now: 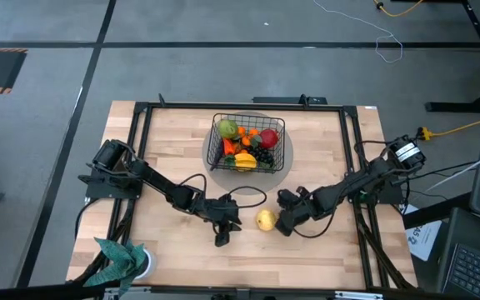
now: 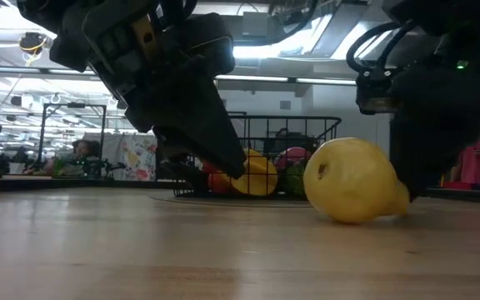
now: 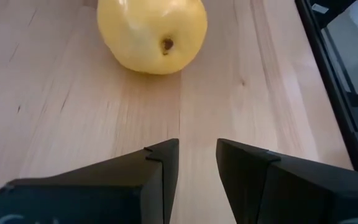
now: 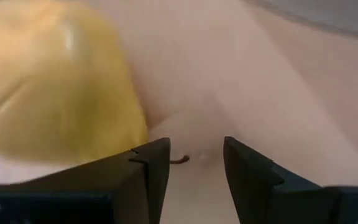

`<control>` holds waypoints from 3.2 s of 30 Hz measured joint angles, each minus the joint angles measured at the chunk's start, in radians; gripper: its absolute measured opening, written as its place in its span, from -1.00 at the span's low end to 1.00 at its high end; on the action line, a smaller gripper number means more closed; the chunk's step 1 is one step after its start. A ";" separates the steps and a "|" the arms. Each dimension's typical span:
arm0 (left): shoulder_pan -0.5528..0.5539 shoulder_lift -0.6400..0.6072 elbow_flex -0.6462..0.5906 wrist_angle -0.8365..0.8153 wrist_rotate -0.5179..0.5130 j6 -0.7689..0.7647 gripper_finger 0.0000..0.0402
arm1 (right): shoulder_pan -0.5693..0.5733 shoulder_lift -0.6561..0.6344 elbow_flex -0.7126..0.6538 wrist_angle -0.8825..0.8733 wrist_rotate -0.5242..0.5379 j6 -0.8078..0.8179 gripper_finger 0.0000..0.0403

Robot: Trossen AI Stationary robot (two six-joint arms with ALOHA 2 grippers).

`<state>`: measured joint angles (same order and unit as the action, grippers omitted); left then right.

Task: Build produce basket
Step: Put the yellow pear into the black wire basket

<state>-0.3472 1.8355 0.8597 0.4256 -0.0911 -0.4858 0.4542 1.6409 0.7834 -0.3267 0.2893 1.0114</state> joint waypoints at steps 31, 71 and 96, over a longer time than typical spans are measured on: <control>0.000 0.000 0.000 -0.052 -0.001 0.001 -0.52 | 0.109 -0.001 0.000 0.031 -0.108 -0.124 -0.31; 0.000 0.000 0.000 -0.053 -0.004 0.001 -0.52 | 0.108 0.099 0.011 0.187 0.009 -0.256 -0.64; 0.002 0.000 0.000 -0.059 -0.005 0.001 -0.52 | 0.108 0.103 0.269 0.006 0.167 -0.528 -1.00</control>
<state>-0.3450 1.8355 0.8597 0.3665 -0.0959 -0.4850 0.5621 1.7436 1.0525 -0.3208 0.4560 0.4834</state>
